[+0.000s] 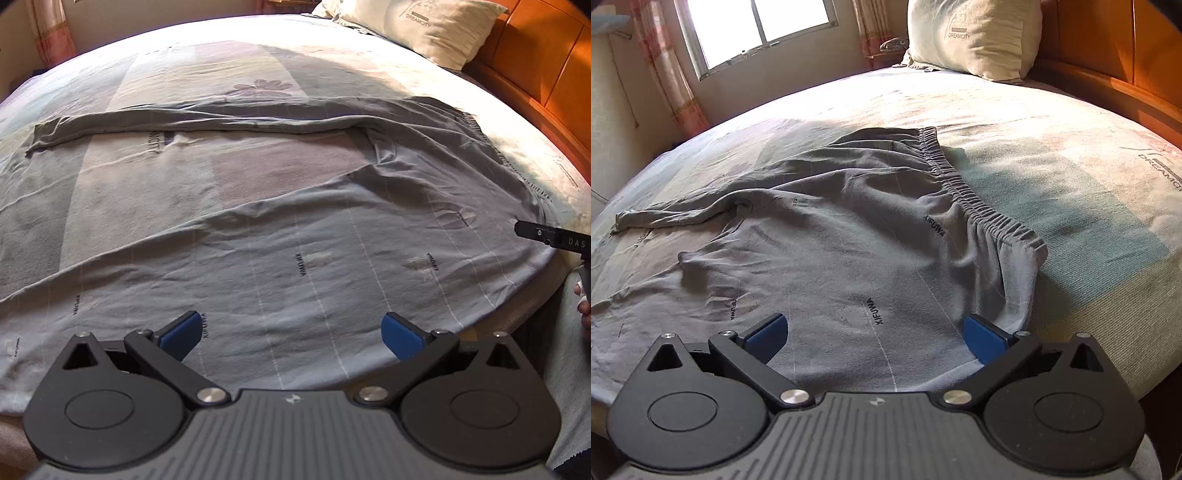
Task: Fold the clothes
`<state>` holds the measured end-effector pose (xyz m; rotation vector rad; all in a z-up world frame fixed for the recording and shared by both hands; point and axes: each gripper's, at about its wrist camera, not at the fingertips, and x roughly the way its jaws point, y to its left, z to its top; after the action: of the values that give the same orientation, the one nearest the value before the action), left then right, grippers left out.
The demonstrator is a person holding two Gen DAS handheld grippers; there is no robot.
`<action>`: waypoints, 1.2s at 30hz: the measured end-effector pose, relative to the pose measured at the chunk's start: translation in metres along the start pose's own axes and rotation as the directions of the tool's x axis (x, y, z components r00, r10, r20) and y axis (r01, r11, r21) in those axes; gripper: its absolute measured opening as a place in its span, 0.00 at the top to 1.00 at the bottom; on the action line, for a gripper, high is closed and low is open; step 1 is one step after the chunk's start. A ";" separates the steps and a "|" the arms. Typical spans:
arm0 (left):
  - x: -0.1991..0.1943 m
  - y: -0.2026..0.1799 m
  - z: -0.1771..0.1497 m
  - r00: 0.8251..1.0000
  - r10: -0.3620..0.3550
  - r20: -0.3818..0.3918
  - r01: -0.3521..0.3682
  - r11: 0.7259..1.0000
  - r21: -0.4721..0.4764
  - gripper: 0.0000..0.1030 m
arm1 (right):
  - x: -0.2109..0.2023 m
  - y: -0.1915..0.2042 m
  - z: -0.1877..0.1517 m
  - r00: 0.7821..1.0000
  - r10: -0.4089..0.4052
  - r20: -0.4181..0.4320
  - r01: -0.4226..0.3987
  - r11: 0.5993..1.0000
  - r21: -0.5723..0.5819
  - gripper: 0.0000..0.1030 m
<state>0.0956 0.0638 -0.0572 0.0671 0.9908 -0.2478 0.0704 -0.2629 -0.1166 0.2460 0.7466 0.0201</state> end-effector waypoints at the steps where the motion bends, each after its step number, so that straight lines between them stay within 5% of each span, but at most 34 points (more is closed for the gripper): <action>1: 0.005 -0.009 0.002 1.000 -0.022 0.001 0.022 1.000 0.012 0.01 | 0.000 -0.001 -0.001 1.000 0.007 0.008 -0.007 1.000 -0.001 0.00; 11: 0.029 -0.052 -0.010 0.996 0.004 -0.089 -0.006 1.000 -0.025 0.01 | -0.010 -0.032 -0.002 0.985 0.150 0.083 -0.160 0.977 0.140 0.00; 20: 0.007 -0.073 0.009 0.998 0.059 -0.030 -0.059 0.998 0.007 0.01 | -0.012 -0.040 -0.006 0.974 0.186 0.128 -0.210 0.957 0.202 0.00; 26: 0.036 -0.073 0.006 0.994 0.100 -0.049 -0.103 0.993 -0.058 0.01 | -0.015 -0.043 -0.008 0.969 0.208 0.134 -0.233 0.948 0.217 0.00; 31: 0.037 -0.071 -0.015 0.996 0.074 -0.046 -0.078 0.994 -0.074 0.01 | -0.017 -0.045 -0.010 0.965 0.228 0.132 -0.252 0.944 0.215 0.00; 36: 0.025 -0.054 0.000 1.000 0.002 -0.009 -0.003 0.996 -0.087 0.01 | -0.020 -0.048 -0.013 0.960 0.244 0.137 -0.270 0.938 0.219 0.00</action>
<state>0.0957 0.0071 -0.0754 -0.0100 1.0089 -0.2023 0.0440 -0.3090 -0.1236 0.5673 0.6037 0.1668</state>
